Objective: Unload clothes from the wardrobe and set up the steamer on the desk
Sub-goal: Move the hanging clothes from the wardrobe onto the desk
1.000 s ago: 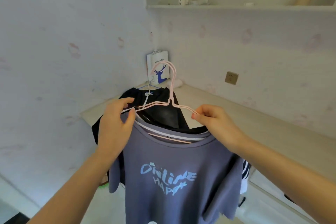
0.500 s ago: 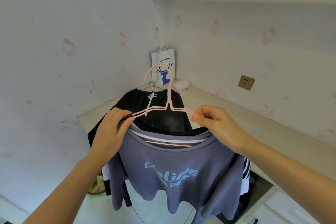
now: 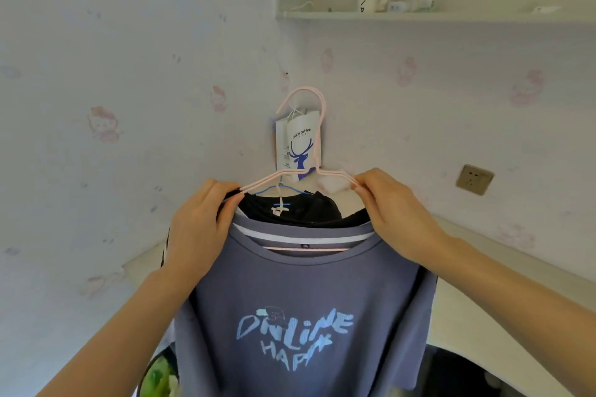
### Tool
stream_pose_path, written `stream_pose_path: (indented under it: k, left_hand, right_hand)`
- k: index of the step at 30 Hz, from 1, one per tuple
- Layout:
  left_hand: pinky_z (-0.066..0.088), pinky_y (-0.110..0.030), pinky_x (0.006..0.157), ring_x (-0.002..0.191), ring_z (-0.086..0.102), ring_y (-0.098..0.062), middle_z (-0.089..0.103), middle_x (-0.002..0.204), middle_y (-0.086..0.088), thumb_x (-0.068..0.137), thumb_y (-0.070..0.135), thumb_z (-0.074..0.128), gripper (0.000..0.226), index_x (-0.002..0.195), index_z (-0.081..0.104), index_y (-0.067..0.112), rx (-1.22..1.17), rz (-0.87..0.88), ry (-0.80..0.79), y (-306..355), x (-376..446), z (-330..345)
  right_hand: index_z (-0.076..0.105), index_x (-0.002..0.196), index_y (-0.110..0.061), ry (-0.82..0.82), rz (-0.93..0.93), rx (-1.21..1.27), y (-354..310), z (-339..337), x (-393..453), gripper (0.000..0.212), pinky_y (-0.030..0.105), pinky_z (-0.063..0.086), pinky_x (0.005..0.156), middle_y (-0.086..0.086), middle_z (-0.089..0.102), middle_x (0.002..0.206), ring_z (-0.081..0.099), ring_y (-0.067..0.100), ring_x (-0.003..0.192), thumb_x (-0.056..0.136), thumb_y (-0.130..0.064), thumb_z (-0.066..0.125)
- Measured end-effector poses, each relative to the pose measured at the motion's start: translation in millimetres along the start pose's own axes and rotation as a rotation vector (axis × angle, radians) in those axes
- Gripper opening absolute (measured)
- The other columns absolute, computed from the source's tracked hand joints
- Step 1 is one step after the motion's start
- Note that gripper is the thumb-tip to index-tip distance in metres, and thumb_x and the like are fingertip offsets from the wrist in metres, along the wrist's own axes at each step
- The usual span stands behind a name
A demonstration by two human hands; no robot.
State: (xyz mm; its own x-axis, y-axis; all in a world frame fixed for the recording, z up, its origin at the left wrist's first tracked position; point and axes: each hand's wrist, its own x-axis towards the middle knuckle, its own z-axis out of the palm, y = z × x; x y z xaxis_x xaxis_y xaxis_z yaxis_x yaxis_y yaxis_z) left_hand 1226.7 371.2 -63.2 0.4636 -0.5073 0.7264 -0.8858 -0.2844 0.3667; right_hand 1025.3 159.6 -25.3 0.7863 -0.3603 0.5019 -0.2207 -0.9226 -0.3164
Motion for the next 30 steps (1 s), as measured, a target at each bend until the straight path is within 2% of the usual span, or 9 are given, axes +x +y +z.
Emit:
stream_pose_path:
  k: [4,6,9,11,14,18,22,27,30]
  left_hand:
    - [0.047,-0.031,0.07,0.081,0.053,-0.01,0.058,0.093,0.005,0.095,0.028,0.047,0.023,0.104,0.062,0.013,-0.062,-0.043,-0.004,-30,26,20]
    - [0.045,-0.028,0.074,0.083,0.053,-0.007,0.058,0.094,0.007,0.096,0.023,0.05,0.017,0.104,0.062,0.013,-0.079,-0.074,-0.014,-44,35,32]
    - [0.041,-0.022,0.076,0.084,0.052,-0.004,0.059,0.094,0.008,0.096,0.018,0.053,0.012,0.102,0.062,0.013,-0.098,-0.116,-0.026,-65,50,52]
    - [0.041,-0.021,0.076,0.083,0.052,-0.003,0.06,0.094,0.006,0.095,0.017,0.054,0.012,0.102,0.062,0.013,-0.102,-0.144,-0.028,-80,60,66]
    - [0.042,-0.022,0.075,0.082,0.051,-0.002,0.06,0.093,0.005,0.095,0.015,0.055,0.011,0.101,0.063,0.011,-0.107,-0.176,-0.037,-103,76,88]
    - [0.043,-0.023,0.075,0.083,0.053,-0.001,0.061,0.095,0.01,0.095,0.022,0.055,0.012,0.101,0.064,0.017,-0.087,-0.219,-0.081,-134,98,125]
    - [0.043,-0.02,0.075,0.083,0.054,-0.003,0.06,0.092,0.01,0.094,0.024,0.056,0.013,0.1,0.067,0.02,-0.069,-0.251,-0.15,-166,125,169]
    - [0.05,-0.035,0.076,0.081,0.059,-0.015,0.061,0.09,0.004,0.094,0.025,0.056,0.016,0.101,0.069,0.019,-0.045,-0.302,-0.224,-210,152,220]
    - [0.05,-0.036,0.078,0.084,0.059,-0.017,0.062,0.091,0.001,0.094,0.024,0.056,0.016,0.1,0.069,0.017,-0.036,-0.327,-0.238,-236,172,247]
  right_hand:
    - [0.054,0.106,-0.013,0.058,-0.08,-0.15,13,26,40,0.031,0.034,0.04,0.057,0.001,0.048,0.091,0.043,0.02,0.066,0.1,-0.033,0.03]
    - [0.051,0.109,-0.017,0.028,-0.063,-0.182,23,40,55,0.032,0.033,0.038,0.055,0.0,0.046,0.088,0.042,0.02,0.064,0.1,-0.037,0.028]
    - [0.046,0.114,-0.025,-0.069,0.032,-0.081,43,62,75,0.025,0.032,0.038,0.059,-0.004,0.051,0.085,0.049,0.021,0.068,0.1,-0.039,0.031]
    - [0.046,0.12,-0.025,-0.086,0.063,-0.05,61,77,85,0.025,0.037,0.046,0.068,-0.003,0.055,0.097,0.055,0.022,0.077,0.1,-0.036,0.034]
    - [0.043,0.129,-0.024,-0.105,0.083,-0.053,91,101,99,0.03,0.043,0.049,0.076,-0.001,0.055,0.113,0.058,0.026,0.089,0.1,-0.03,0.035]
    - [0.051,0.122,-0.02,-0.136,0.085,-0.094,127,131,130,0.033,0.044,0.048,0.076,0.001,0.055,0.111,0.058,0.03,0.088,0.1,-0.03,0.029]
    - [0.053,0.12,-0.021,-0.154,0.113,-0.052,163,166,167,0.032,0.043,0.049,0.077,0.0,0.055,0.107,0.058,0.026,0.09,0.1,-0.029,0.03]
    - [0.055,0.116,-0.022,-0.202,0.151,0.0,203,213,213,0.027,0.038,0.048,0.077,-0.001,0.056,0.102,0.056,0.02,0.09,0.102,-0.026,0.032]
    - [0.057,0.115,-0.021,-0.208,0.164,0.022,223,239,245,0.027,0.033,0.045,0.075,-0.001,0.057,0.101,0.055,0.019,0.088,0.102,-0.025,0.034]
